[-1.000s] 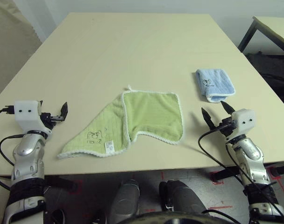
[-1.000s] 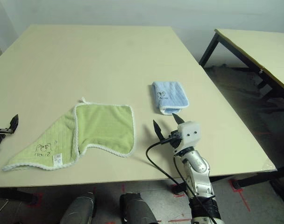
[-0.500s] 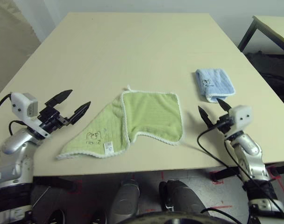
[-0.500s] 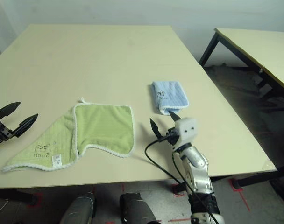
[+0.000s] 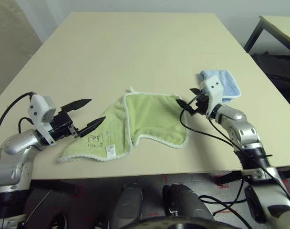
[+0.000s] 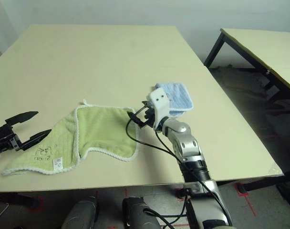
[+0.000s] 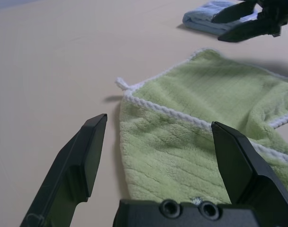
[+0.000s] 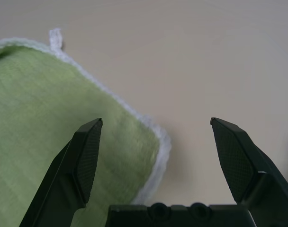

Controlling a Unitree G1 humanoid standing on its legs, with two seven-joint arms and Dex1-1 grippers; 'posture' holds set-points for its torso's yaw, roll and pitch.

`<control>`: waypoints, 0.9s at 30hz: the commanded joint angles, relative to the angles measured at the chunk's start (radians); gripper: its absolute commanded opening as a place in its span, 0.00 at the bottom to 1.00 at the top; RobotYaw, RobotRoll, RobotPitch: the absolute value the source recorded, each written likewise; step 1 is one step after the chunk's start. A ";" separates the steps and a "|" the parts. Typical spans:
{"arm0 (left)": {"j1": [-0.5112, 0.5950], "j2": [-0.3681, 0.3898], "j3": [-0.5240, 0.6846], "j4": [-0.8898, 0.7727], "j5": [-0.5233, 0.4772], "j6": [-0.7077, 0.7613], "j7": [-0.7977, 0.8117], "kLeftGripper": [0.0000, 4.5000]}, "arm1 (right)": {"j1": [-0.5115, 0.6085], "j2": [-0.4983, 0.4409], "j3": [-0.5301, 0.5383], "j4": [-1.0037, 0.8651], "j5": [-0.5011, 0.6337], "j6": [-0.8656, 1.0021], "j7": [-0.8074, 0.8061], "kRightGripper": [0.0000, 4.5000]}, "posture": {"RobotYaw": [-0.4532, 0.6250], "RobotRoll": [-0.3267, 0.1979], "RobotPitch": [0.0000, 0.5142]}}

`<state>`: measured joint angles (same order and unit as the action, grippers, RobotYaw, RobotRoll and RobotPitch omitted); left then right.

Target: Fold the towel and set it aside.

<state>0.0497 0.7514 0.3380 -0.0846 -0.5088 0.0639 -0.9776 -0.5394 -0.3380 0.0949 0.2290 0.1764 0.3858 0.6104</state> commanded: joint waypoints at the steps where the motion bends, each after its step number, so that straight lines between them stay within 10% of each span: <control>1: 0.001 0.005 -0.006 -0.046 0.013 0.031 0.024 1.00 | -0.022 0.011 0.013 0.069 -0.018 0.026 -0.001 0.99 | 0.57 0.62 0.18; 16: -0.031 0.010 -0.027 -0.061 0.041 0.043 0.033 1.00 | -0.026 0.032 0.000 0.115 -0.007 0.089 0.030 0.89 | 0.56 0.62 0.17; 27: -0.029 0.004 -0.016 0.000 0.060 -0.025 -0.003 1.00 | -0.002 0.049 -0.034 0.090 0.030 0.090 0.032 0.02 | 0.56 0.62 0.17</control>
<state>0.0224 0.7563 0.3255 -0.1015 -0.4644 0.0562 -0.9716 -0.5577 -0.2887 0.0772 0.3289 0.1954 0.4731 0.6435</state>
